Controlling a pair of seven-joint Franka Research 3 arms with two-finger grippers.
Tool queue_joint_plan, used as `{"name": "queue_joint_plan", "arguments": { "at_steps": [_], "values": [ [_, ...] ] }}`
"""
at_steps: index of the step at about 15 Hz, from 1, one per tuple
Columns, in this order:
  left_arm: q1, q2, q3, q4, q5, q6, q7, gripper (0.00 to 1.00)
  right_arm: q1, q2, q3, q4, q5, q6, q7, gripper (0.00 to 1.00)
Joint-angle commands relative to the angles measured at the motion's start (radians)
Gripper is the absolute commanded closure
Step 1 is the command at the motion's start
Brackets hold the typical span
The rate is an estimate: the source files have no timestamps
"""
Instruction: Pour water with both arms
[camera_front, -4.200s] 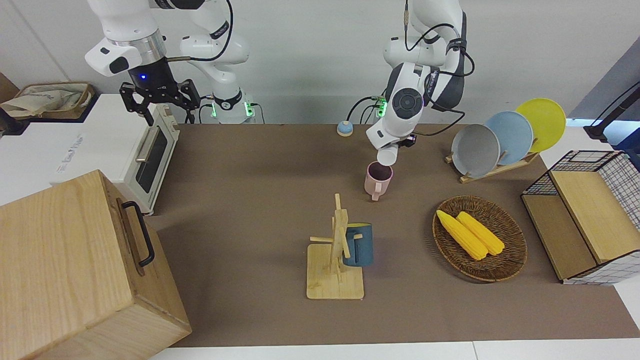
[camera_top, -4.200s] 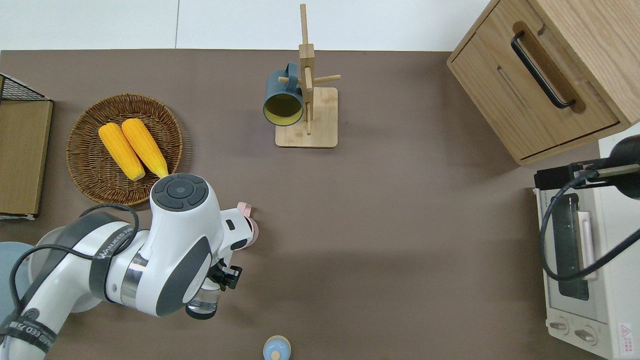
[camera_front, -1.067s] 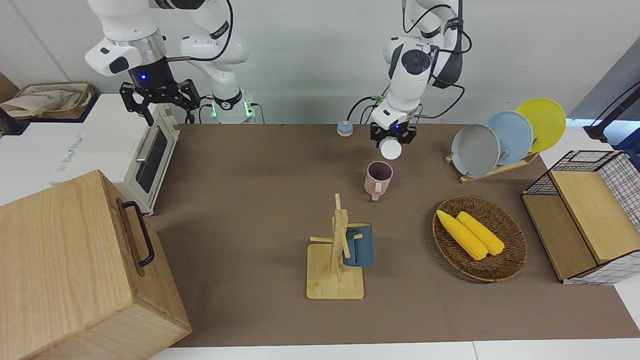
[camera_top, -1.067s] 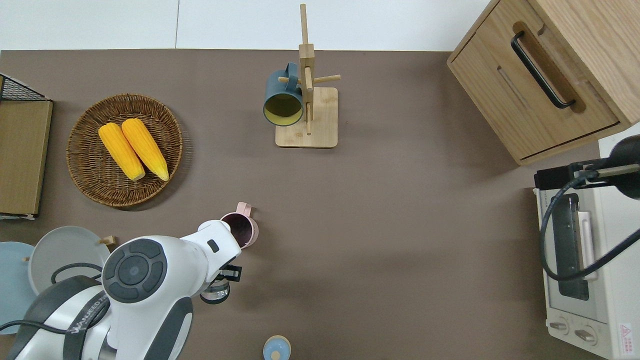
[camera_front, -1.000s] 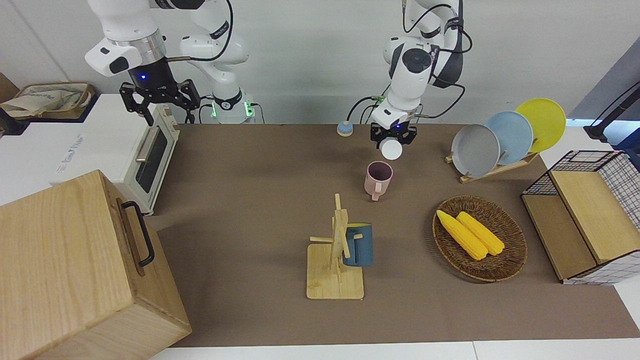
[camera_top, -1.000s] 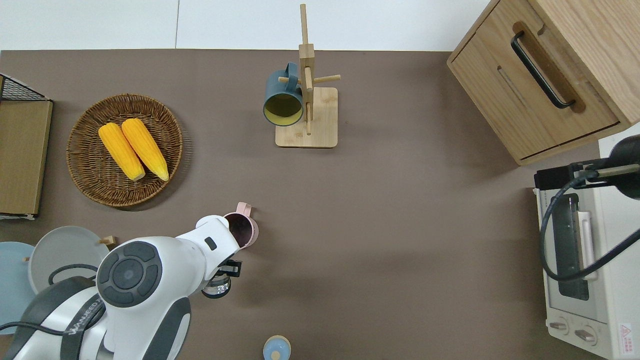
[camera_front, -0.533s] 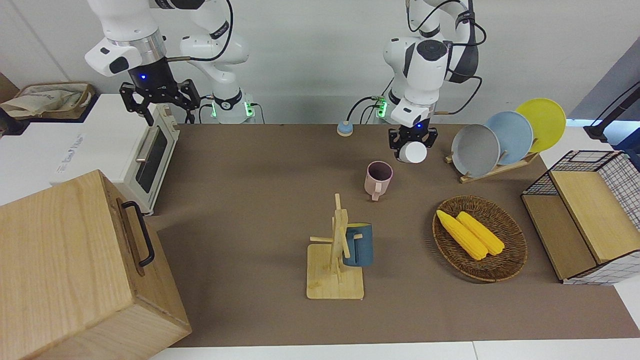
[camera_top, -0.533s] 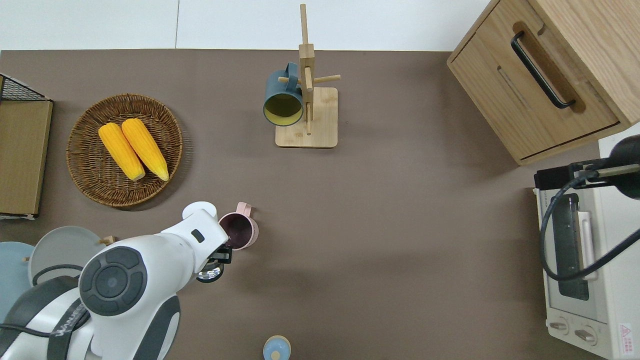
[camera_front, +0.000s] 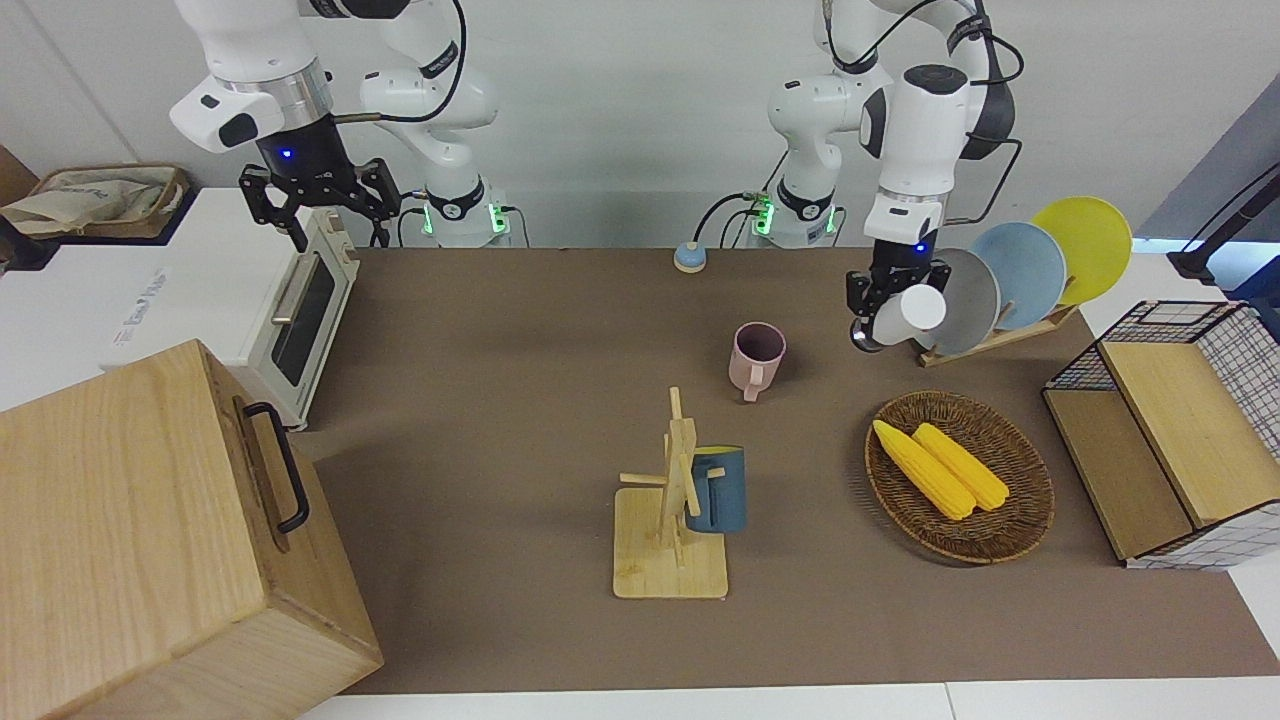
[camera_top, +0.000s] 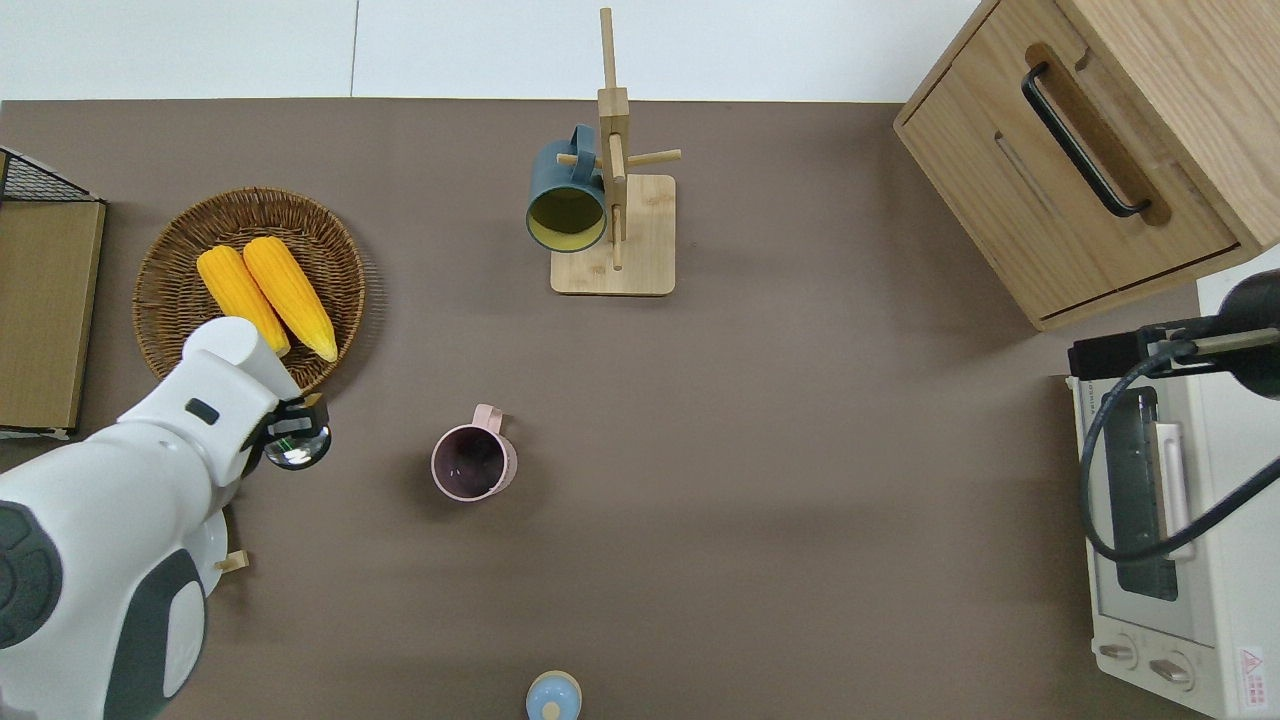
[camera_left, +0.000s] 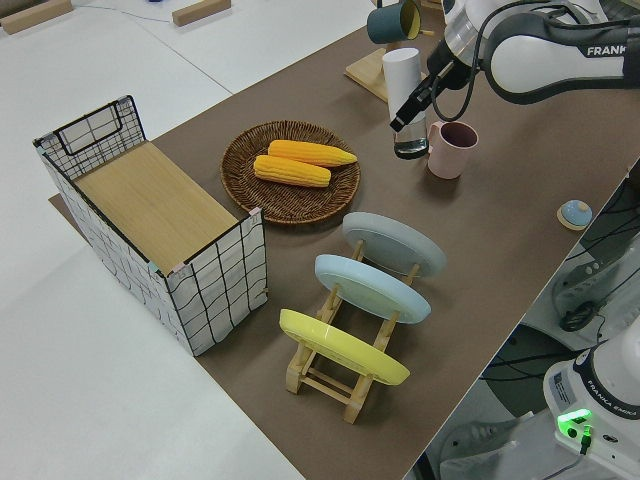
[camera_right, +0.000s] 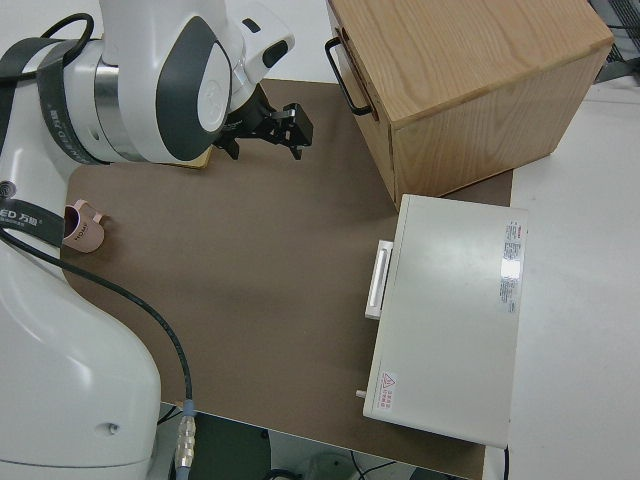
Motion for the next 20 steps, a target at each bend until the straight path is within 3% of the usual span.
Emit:
{"name": "queue_joint_plan", "arguments": {
  "at_steps": [1,4,8,11,13,16,20],
  "values": [
    [0.089,-0.012,-0.007,0.069,0.052,0.074,-0.038,1.00,0.000,0.005,-0.002,0.010,0.015,-0.003,-0.021,0.009],
    [0.149,0.034,-0.007,0.163,0.055,0.108,-0.022,1.00,0.000,0.005,-0.002,0.010,0.015,-0.003,-0.021,0.009],
    [0.201,0.186,-0.006,0.362,0.098,0.105,-0.022,1.00,0.000,0.005,-0.001,0.010,0.015,-0.003,-0.021,0.009],
    [0.233,0.263,-0.003,0.468,0.121,0.105,-0.001,1.00,0.000,0.005,-0.002,0.010,0.015,-0.003,-0.021,0.009],
    [0.236,0.295,0.040,0.526,0.125,0.106,0.034,1.00,0.000,0.005,-0.001,0.010,0.015,-0.003,-0.021,0.009],
    [0.247,0.351,0.075,0.619,0.083,0.099,0.117,1.00,0.000,0.005,-0.002,0.010,0.015,-0.003,-0.021,0.009],
    [0.302,0.405,0.082,0.681,-0.075,0.100,0.309,1.00,0.000,0.005,-0.002,0.010,0.015,-0.003,-0.021,0.009]
  ]
}}
